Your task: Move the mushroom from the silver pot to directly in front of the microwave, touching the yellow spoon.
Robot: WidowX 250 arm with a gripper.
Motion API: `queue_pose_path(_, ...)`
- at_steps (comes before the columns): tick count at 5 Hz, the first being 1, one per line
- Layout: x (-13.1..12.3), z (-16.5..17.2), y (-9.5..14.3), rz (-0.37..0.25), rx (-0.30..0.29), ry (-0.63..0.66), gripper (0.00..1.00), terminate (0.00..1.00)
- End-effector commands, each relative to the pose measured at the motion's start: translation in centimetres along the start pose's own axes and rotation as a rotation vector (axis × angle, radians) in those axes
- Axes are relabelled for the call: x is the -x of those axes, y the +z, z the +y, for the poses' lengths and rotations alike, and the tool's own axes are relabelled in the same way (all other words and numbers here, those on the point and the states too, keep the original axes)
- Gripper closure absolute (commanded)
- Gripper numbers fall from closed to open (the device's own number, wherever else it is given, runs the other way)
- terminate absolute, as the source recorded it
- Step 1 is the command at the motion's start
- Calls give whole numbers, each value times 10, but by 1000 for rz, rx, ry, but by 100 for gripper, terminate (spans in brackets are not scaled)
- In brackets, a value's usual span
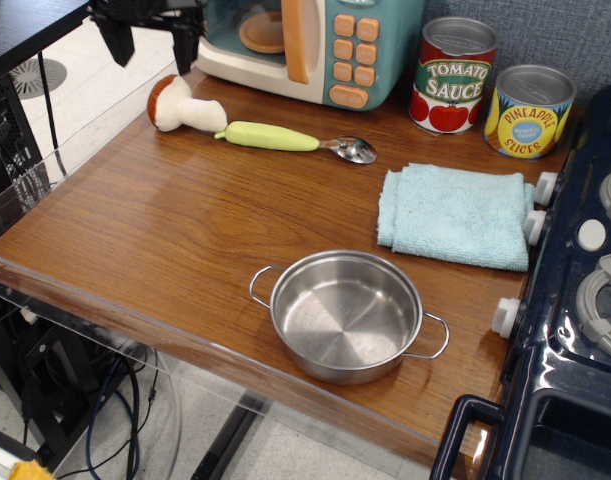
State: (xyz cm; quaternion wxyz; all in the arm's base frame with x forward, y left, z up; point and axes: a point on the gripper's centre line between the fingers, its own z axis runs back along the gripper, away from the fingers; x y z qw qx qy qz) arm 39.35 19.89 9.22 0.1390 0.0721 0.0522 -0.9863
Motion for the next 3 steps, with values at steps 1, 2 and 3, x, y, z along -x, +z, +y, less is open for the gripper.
queue_pose_path(1,-12,-12,46,114,18,-25,0,0)
queue_pose_path(2,-12,-12,46,114,18,-25,0,0)
queue_pose_path(3,-12,-12,46,114,18,-25,0,100)
